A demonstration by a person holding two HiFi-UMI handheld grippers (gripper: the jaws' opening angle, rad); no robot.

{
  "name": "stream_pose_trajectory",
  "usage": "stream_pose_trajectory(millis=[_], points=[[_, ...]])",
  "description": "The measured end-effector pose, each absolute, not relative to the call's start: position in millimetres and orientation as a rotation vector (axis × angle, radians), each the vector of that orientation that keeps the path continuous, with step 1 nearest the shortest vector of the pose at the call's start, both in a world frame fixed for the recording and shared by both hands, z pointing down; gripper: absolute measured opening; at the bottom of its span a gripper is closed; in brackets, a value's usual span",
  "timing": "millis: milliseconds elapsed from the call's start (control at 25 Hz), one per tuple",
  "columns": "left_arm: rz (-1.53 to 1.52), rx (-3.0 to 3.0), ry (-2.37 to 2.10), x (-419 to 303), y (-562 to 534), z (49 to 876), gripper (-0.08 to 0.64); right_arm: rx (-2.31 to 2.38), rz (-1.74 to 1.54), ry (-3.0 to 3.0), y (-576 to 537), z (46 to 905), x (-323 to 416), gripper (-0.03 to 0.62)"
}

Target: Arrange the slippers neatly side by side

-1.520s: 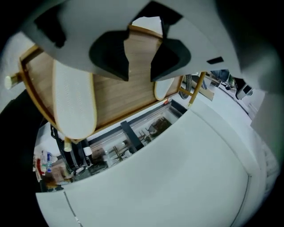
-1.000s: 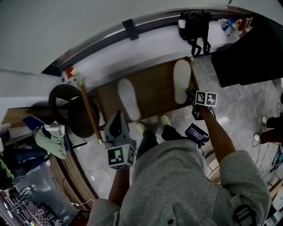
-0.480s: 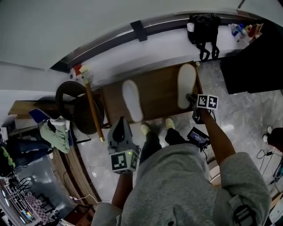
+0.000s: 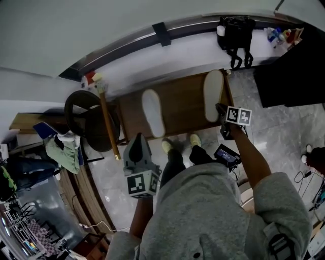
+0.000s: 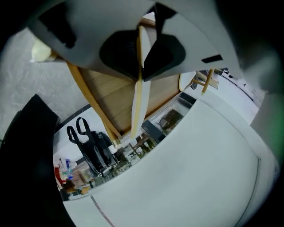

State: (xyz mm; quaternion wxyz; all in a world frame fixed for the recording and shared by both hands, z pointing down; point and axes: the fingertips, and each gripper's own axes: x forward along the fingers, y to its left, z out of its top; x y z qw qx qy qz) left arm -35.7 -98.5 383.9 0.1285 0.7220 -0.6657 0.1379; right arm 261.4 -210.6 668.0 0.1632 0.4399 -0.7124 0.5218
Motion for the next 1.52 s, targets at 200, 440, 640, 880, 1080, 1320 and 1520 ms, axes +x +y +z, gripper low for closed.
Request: stream_pose_trajectory(millis=[200,440,640,880,1080,1320,1520], points=[[0.345,2.106,-1.919,-40.3,-100.6,384.5,0.014,1.247,1.353,-2.07,-216.5,645.0,246.0,0.044],[0.309,2.122,-1.92,-54.8,-92.5,383.0,0.014,1.206,1.213,-2.062,-205.5,631.5,222.6,0.043],[0.285,2.11,-1.926,-79.3,-84.6,384.5,0.014,1.147,1.146,-2.048,-193.5,626.6,185.0,0.043],[0.247,2.067,-1.943,-116.1,-76.9,385.2,0.014,1.074,1.073,-1.97,-173.8,635.9,129.5,0.043],[0.262,2.061,-1.929,-141.7,-71.6,391.1,0.014,1.056,1.037,-1.925,-164.6,640.3,87.6,0.043],[0.252,2.046,-1.932,-173.2,-69.9,392.5,0.014,0.999,1.042,-1.934,-159.1,643.9,34.9,0.044],[0.262,2.036,-1.941,-203.0,-62.1,399.1,0.014,1.003,1.039,-1.868,-151.3,658.8,3.3,0.05]])
